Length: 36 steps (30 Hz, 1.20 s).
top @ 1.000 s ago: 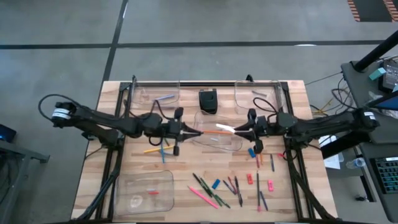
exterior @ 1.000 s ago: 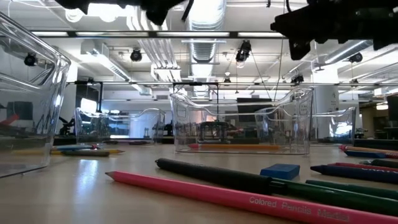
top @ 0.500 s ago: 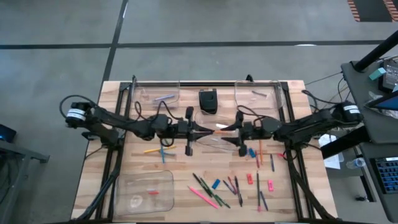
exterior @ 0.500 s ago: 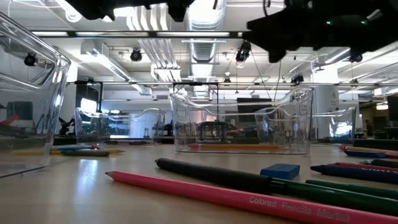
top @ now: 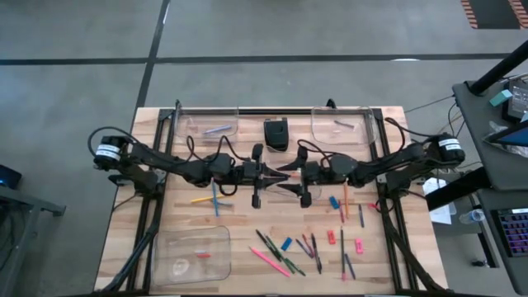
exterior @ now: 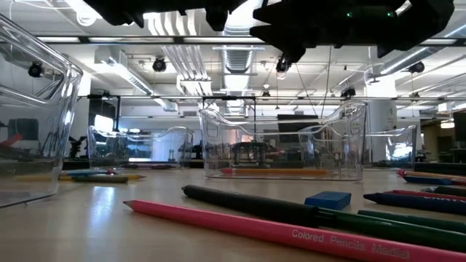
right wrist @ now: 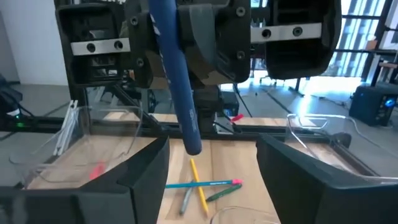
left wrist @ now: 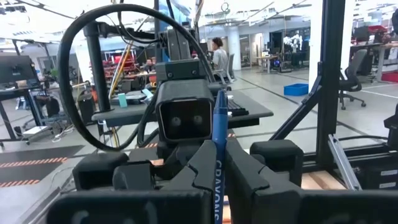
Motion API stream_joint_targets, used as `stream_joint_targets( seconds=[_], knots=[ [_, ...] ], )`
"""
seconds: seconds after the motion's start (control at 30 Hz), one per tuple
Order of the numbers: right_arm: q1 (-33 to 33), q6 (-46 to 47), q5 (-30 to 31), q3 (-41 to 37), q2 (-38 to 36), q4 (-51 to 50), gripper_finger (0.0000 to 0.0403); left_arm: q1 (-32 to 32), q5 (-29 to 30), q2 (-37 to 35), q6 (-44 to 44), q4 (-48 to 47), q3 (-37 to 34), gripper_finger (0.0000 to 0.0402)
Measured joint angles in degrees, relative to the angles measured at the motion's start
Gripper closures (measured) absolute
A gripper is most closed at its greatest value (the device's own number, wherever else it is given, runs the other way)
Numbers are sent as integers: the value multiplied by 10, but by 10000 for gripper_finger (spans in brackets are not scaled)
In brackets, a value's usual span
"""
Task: Sort crayons/erasers/pens/pencils in bins
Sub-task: Put the blue crayon into the top right transparent bin
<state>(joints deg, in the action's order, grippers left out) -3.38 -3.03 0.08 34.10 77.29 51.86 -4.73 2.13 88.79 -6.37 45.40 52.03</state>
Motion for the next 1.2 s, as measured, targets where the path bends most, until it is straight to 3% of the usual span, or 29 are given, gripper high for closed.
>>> stream_joint_targets(
  seconds=[0.17, 0.3, 0.63, 0.83, 0.97, 1.13, 1.2],
  knots=[
    [0, 0, 0, 4, 0, 2, 180, 0, 0, 1, 0, -1, -3, 401],
    [-1, 0, 0, 2, -2, 1, 212, 0, 0, 1, 0, -1, -5, 401],
    [-2, -5, -5, 2, -3, -7, 379, 0, 5, 1, 3, -1, -8, 401],
    [-1, 0, 12, 0, -16, -35, 381, 0, 33, -9, -3, -25, -8, 355],
    [-1, -25, 137, 0, -68, -149, 382, -1, 100, -68, -37, -97, -10, 293],
    [11, -68, 431, 2, -150, -343, 383, -2, 134, -126, -31, -148, -34, 220],
    [36, -70, 495, 2, -180, -417, 383, -2, 133, -136, -30, -147, -43, 200]
  ],
)
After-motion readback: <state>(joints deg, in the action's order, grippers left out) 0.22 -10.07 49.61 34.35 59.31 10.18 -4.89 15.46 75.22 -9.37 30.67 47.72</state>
